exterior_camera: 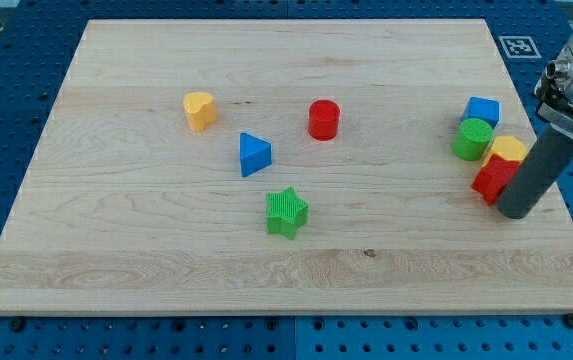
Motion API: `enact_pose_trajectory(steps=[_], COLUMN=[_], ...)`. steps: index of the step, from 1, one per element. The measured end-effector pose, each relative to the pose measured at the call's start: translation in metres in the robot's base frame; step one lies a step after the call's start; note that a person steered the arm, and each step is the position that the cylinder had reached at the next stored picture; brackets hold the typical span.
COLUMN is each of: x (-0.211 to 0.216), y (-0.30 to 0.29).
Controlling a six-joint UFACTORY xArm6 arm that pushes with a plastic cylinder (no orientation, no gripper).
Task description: Push the green star closer to the red star
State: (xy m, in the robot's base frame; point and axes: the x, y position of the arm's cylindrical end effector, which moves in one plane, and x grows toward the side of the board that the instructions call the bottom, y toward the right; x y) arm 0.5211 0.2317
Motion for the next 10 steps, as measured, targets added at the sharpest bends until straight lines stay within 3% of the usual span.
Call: enact_pose_trajectory(steps=[1, 2, 4, 6, 7, 10], x=[-0.001, 0.028, 0.098, 0.097, 0.067, 0.024], y=[-0.001, -0.037, -0.149, -0.296, -0.331, -0.305])
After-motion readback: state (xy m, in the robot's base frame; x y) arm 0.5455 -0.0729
